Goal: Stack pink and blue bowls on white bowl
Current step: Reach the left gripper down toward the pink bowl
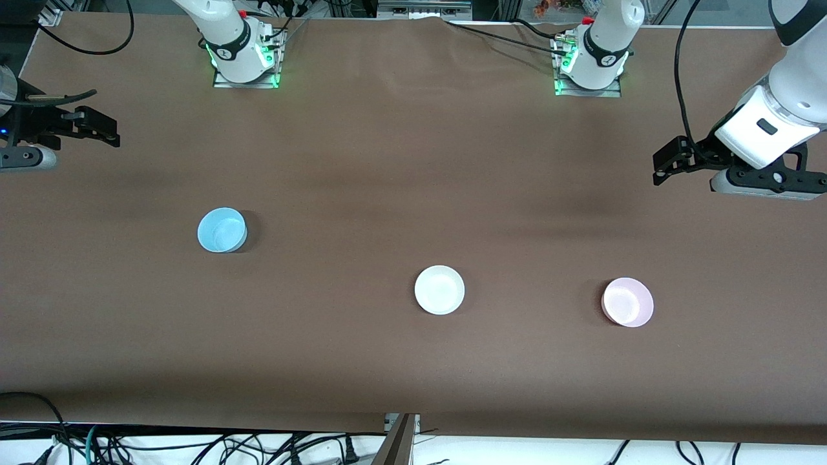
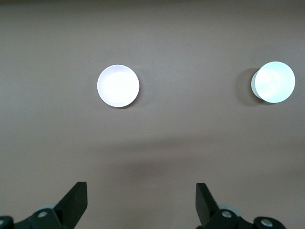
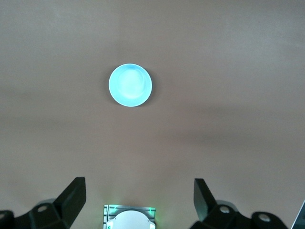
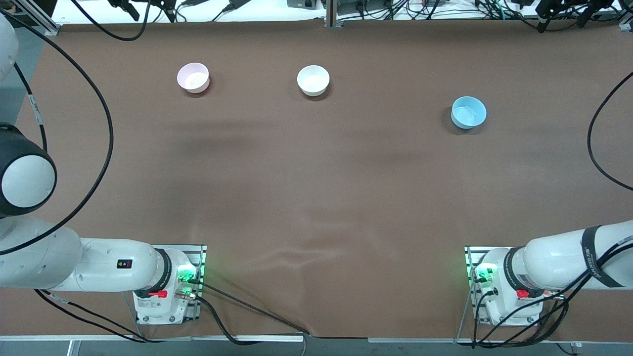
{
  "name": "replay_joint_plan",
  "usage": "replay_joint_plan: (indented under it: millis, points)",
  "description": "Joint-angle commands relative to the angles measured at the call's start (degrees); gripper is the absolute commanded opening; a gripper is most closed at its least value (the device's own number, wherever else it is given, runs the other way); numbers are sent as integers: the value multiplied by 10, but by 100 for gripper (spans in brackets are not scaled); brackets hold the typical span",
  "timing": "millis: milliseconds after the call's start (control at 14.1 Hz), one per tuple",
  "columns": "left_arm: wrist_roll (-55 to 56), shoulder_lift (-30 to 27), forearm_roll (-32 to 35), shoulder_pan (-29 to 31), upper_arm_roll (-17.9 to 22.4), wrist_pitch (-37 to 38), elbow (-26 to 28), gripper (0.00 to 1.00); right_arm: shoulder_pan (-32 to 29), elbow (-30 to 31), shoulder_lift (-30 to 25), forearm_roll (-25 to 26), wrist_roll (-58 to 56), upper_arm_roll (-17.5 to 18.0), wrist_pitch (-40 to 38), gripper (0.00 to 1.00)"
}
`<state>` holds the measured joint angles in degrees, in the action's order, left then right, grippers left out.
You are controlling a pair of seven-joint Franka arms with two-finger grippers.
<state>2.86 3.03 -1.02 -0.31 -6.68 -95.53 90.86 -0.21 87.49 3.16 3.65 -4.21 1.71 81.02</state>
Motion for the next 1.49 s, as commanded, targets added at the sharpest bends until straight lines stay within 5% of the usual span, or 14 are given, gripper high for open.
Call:
replay_joint_plan:
  millis: [0, 426, 1421]
  points:
    - [-21, 8, 11, 1, 0, 18, -18, 100, -9, -14, 4, -7, 6, 8, -3, 100]
    - [-12, 59, 10, 21, 5, 4, -20, 100, -8, -14, 4, -8, 7, 9, -3, 100]
    - [-22, 348, 11, 94, 6, -342, -9, 100, -17, -16, 82, -8, 1, 7, 38, 100]
